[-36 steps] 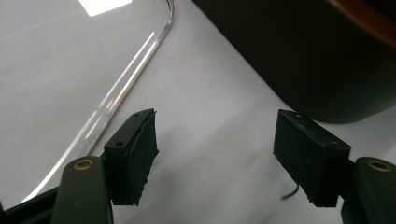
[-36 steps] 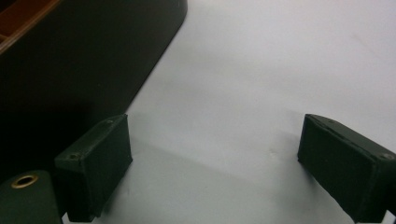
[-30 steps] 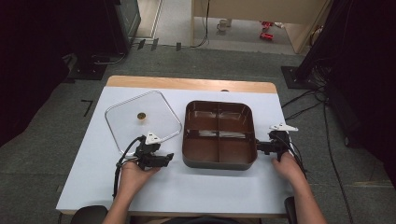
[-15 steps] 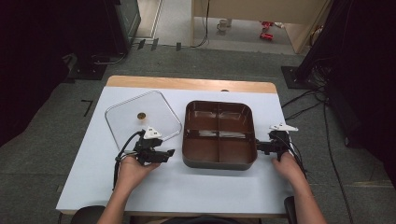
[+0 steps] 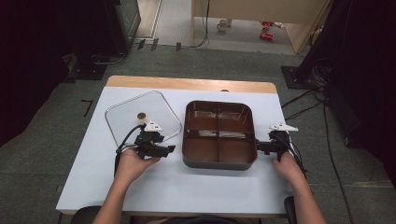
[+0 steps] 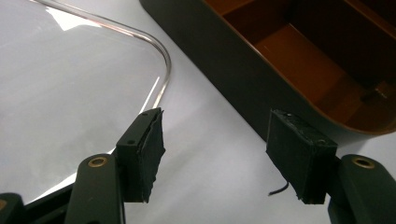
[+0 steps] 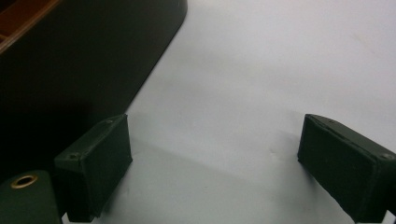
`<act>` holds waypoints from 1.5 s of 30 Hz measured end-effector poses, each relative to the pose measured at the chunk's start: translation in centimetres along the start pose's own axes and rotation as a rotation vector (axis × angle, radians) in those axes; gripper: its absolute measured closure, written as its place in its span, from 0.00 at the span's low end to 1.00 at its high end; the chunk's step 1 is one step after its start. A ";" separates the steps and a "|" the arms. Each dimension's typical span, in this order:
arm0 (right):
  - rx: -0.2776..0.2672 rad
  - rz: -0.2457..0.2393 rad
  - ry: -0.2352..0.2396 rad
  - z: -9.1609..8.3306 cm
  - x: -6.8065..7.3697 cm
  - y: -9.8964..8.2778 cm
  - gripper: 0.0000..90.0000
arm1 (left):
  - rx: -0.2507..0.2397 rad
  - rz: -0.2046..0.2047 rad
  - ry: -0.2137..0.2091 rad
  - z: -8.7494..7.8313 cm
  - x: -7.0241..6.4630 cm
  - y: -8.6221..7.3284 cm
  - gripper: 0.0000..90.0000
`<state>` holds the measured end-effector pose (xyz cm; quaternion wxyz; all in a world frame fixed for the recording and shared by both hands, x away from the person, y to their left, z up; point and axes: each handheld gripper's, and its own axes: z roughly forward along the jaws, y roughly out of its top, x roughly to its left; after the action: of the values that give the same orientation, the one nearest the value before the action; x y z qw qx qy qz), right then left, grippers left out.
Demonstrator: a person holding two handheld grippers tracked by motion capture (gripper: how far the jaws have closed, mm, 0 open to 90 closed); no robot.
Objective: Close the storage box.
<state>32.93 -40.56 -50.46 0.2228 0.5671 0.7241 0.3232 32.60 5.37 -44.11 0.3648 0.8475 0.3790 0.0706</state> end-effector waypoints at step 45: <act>0.000 -0.001 0.000 0.0 0.0 0.0 0.10 | -0.065 -0.059 0.113 -0.9 9.8 2.7 0.36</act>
<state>32.93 -40.56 -50.46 0.2231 0.5668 0.7242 0.3232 40.69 11.45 -43.12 0.3722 0.8182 0.4215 0.1200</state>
